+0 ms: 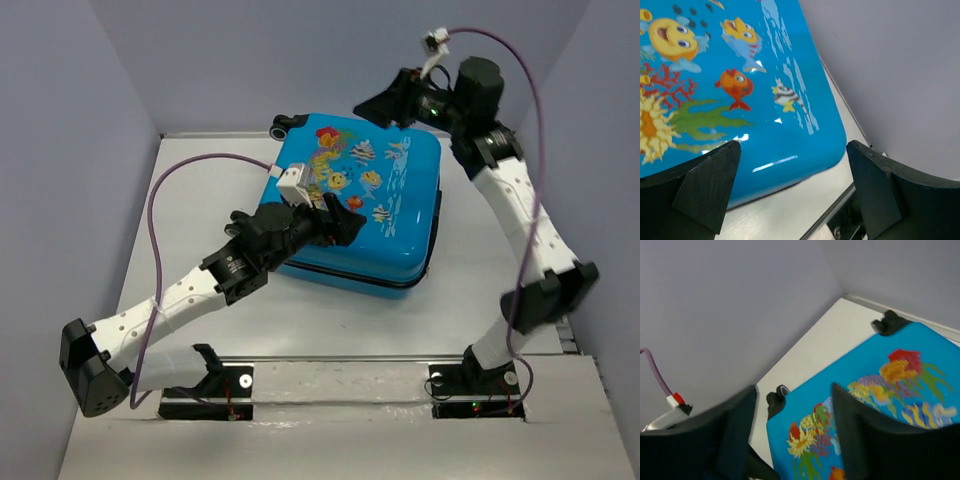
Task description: Pack the luggage
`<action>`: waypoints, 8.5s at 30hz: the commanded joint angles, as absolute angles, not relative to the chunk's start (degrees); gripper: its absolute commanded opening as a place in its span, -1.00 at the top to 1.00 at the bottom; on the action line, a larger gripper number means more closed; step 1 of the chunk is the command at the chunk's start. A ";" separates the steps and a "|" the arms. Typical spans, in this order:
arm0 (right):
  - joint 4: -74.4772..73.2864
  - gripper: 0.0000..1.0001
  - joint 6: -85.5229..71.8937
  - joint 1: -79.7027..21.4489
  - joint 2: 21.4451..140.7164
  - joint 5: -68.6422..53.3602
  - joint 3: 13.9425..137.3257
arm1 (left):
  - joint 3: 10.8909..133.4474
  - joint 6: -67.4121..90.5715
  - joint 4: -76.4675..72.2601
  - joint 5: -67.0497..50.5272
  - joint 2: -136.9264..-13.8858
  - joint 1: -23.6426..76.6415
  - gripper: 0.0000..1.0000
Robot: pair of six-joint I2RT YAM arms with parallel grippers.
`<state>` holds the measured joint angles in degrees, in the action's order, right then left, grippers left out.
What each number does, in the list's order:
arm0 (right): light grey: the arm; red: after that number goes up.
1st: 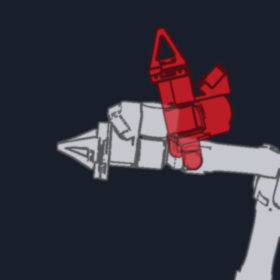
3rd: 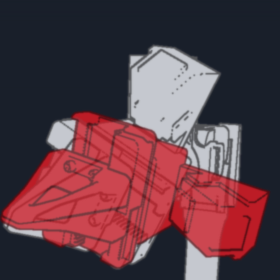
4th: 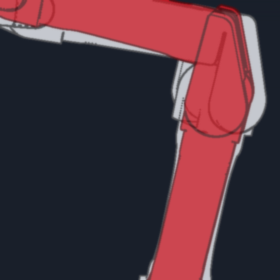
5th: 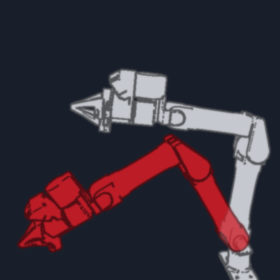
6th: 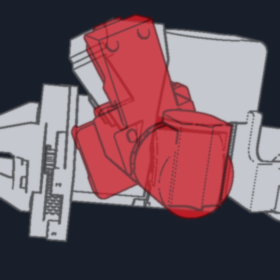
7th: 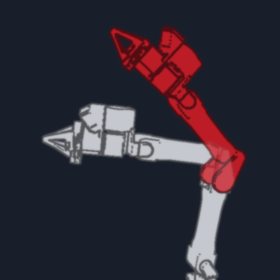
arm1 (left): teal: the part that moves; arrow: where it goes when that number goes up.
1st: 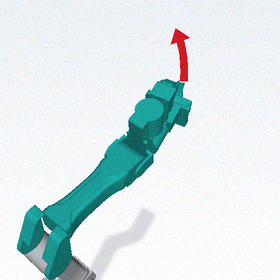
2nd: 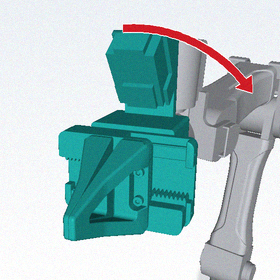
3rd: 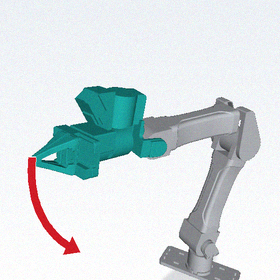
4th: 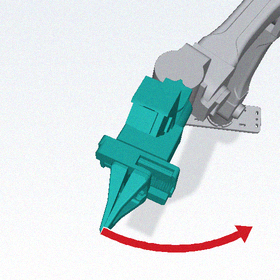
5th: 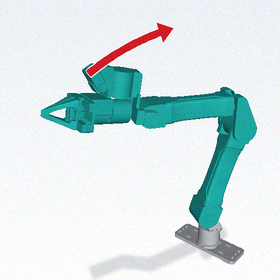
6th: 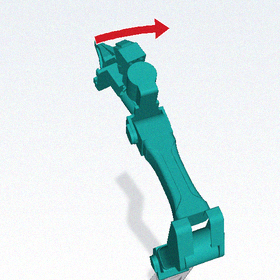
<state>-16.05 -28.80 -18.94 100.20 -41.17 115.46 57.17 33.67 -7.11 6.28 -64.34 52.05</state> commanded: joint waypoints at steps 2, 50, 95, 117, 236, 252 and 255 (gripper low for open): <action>-11.25 0.80 -21.79 -19.25 67.20 -13.84 76.61 | 53.00 31.91 -6.42 5.27 -54.68 58.08 -0.98; -13.43 -0.07 -26.72 -26.46 45.54 -15.22 41.59 | 39.89 36.75 -9.94 5.63 -52.75 44.66 -0.98; -7.03 0.86 -21.71 -28.29 58.81 -26.01 36.65 | 55.00 34.02 -16.35 -6.77 -74.09 48.08 -0.95; -11.25 0.86 -26.81 -32.17 45.79 -17.75 32.26 | 47.65 30.41 5.28 -10.60 -50.97 10.58 -0.98; 18.27 0.12 -17.41 -23.38 56.86 -10.55 22.94 | 60.55 51.33 -18.81 -22.68 -84.73 -5.18 0.09; 29.88 0.04 -10.98 -12.06 64.42 -32.75 23.11 | 58.82 36.13 -6.50 -14.24 -66.91 -4.05 -0.98; 31.28 0.03 -12.74 -10.72 64.07 -40.05 23.12 | 55.30 33.41 -5.20 -13.72 -61.99 -1.33 -0.95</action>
<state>23.66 -12.38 -12.45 64.58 -27.27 21.96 58.33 39.13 -4.05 -13.87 -70.67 -4.45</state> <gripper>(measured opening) 0.479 0.983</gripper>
